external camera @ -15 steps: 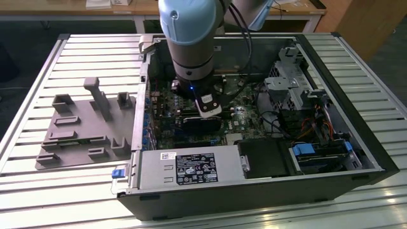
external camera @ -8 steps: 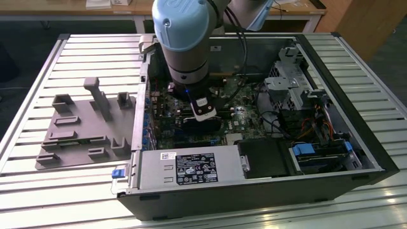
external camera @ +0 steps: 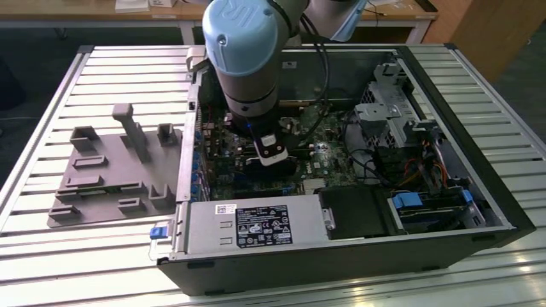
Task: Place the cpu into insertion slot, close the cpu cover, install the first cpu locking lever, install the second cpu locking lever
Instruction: 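Install the second cpu locking lever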
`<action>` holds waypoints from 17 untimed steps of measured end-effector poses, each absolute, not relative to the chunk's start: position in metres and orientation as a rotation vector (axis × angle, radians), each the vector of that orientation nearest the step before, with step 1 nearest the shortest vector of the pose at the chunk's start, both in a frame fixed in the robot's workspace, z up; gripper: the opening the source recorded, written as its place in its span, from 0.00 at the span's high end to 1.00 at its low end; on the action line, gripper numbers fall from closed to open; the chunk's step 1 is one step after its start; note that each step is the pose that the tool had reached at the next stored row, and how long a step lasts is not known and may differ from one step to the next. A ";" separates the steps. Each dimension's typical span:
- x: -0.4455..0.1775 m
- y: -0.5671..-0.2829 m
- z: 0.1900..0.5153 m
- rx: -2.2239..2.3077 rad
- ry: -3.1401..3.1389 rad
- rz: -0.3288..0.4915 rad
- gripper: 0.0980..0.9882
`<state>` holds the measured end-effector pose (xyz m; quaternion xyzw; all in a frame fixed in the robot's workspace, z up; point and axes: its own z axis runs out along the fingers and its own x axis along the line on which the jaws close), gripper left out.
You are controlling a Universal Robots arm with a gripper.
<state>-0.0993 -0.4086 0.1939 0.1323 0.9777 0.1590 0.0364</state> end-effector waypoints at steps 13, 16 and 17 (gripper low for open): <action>-0.099 -0.409 0.187 0.409 2.997 0.546 1.00; -0.100 -0.409 0.187 0.409 2.997 0.545 1.00; -0.100 -0.409 0.187 0.409 2.997 0.545 1.00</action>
